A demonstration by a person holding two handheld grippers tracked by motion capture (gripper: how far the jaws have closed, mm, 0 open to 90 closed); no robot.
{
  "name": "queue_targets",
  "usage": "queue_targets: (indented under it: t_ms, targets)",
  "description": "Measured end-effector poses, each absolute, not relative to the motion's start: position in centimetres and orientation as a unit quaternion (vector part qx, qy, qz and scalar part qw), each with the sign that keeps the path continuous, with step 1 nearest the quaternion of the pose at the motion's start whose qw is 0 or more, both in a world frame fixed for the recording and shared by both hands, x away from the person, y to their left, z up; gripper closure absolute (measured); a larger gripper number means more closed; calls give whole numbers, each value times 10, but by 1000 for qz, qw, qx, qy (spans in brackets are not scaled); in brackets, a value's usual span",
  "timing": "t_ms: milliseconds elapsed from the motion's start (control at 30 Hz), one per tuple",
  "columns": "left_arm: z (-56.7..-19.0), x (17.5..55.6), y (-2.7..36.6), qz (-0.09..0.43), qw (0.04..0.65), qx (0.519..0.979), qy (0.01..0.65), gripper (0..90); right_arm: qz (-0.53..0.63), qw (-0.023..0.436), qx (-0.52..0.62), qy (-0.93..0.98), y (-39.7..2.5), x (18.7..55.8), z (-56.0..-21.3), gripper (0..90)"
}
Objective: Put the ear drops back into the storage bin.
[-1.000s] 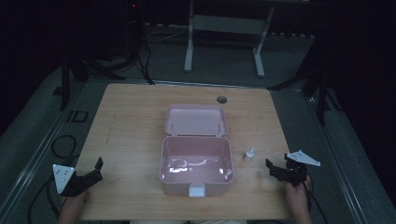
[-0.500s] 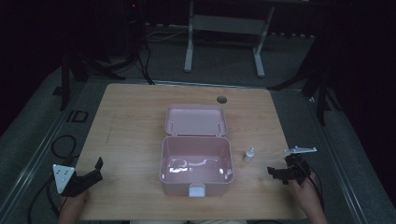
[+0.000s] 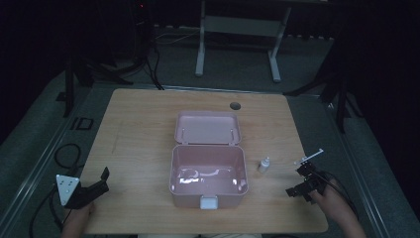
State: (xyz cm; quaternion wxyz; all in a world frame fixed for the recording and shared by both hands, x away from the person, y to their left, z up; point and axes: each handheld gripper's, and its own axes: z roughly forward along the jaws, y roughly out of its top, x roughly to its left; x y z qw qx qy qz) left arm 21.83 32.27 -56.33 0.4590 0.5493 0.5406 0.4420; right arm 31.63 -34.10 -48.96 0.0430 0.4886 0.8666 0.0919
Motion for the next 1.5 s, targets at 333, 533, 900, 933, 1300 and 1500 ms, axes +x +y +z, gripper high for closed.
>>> queue_targets:
  t_ms: [333, 533, 900, 933, 1300, 1500]
  targets:
    - [-563, 219, 323, 442, 459, 549, 541, 10, -24, -30, 396, 917, -324, 316, -495, 104]
    - [-563, 219, 323, 442, 459, 549, 541, 10, -46, -68, 384, 920, -317, 315, -496, 104]
    - [-563, 219, 323, 441, 459, 549, 542, 9, -39, -63, 368, 927, -310, 335, -486, 104]
    - [-563, 219, 323, 441, 459, 549, 542, 10, -41, -61, 366, 928, -309, 337, -486, 104]
    - [-563, 219, 323, 439, 460, 549, 543, 10, -24, -55, 370, 927, -289, 359, -483, 104]
    - [-563, 219, 324, 438, 460, 548, 544, 9, -2, -52, 380, 924, -278, 375, -478, 104]
